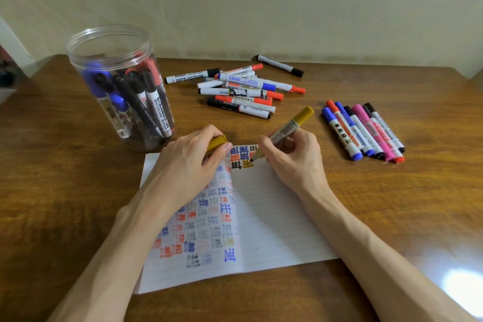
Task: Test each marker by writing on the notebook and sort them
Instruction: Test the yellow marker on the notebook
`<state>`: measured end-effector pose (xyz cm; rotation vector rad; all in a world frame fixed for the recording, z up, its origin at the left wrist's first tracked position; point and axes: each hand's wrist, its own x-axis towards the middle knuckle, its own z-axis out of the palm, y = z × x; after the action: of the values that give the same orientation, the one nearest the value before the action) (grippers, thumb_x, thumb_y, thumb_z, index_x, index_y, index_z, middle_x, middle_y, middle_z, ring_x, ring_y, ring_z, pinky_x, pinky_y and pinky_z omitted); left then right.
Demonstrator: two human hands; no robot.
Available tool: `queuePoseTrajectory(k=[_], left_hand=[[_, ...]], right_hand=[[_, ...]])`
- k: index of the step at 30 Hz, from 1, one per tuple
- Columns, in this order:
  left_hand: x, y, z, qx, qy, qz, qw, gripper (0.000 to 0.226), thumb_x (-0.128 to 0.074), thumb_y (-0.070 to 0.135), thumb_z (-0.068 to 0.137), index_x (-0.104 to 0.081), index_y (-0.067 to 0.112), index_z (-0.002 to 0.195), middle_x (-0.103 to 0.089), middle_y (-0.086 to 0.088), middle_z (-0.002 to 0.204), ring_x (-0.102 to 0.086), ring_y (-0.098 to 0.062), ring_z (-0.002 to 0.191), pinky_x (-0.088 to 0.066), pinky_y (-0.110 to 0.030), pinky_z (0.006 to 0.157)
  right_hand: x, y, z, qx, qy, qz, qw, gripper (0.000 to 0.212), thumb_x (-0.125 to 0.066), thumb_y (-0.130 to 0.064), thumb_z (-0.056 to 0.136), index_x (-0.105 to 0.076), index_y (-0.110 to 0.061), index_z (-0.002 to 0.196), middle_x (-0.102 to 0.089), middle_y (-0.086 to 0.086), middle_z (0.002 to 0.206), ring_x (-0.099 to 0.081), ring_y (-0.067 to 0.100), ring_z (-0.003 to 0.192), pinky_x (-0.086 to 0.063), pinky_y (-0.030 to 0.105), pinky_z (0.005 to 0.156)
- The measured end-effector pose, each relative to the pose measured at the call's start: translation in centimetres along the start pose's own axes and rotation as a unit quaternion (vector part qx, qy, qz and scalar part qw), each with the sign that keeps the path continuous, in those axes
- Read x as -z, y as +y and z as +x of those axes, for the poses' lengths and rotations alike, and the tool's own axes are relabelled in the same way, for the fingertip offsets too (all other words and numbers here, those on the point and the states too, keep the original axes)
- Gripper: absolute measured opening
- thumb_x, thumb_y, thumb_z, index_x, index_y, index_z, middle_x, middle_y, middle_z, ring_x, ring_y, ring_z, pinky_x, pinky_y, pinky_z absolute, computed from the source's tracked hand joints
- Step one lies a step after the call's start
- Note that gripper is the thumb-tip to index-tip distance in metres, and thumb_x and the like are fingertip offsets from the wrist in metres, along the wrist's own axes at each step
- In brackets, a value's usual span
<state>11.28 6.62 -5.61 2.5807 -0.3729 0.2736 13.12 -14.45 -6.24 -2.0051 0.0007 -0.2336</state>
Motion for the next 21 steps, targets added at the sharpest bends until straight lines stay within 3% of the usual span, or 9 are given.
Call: queuePoseTrajectory(k=[10, 16, 21], left_hand=[[0.07, -0.01, -0.01, 0.008, -0.003, 0.000, 1.000, 0.036, -0.039, 0.056, 0.098, -0.055, 0.028, 0.114, -0.060, 0.018, 0.097, -0.060, -0.001, 0.084, -0.040, -0.011, 0.064], [0.08, 0.02, 0.03, 0.007, -0.007, 0.002, 1.000, 0.036, -0.039, 0.056, 0.098, -0.054, 0.028, 0.114, -0.063, 0.016, 0.101, -0.062, -0.003, 0.087, -0.044, -0.013, 0.064], [0.08, -0.01, 0.03, 0.008, -0.003, 0.004, 1.000, 0.034, -0.040, 0.055, 0.099, -0.055, 0.028, 0.114, -0.063, 0.017, 0.101, -0.062, -0.001, 0.086, -0.044, -0.012, 0.064]], right_hand=[[-0.04, -0.08, 0.00, 0.002, -0.008, -0.010, 1.000, 0.016, -0.077, -0.026, 0.092, -0.070, -0.015, 0.082, -0.076, -0.010, 0.075, -0.073, 0.005, 0.076, -0.058, 0.015, 0.068], [-0.02, -0.19, -0.01, -0.002, -0.031, -0.027, 0.999, 0.013, -0.076, -0.022, 0.089, -0.070, -0.013, 0.082, -0.073, -0.008, 0.076, -0.067, -0.002, 0.070, -0.050, 0.013, 0.058], [0.09, -0.26, -0.04, -0.013, -0.023, -0.005, 1.000, 0.014, -0.075, -0.020, 0.089, -0.071, -0.010, 0.082, -0.074, -0.007, 0.073, -0.071, 0.002, 0.072, -0.055, 0.016, 0.061]])
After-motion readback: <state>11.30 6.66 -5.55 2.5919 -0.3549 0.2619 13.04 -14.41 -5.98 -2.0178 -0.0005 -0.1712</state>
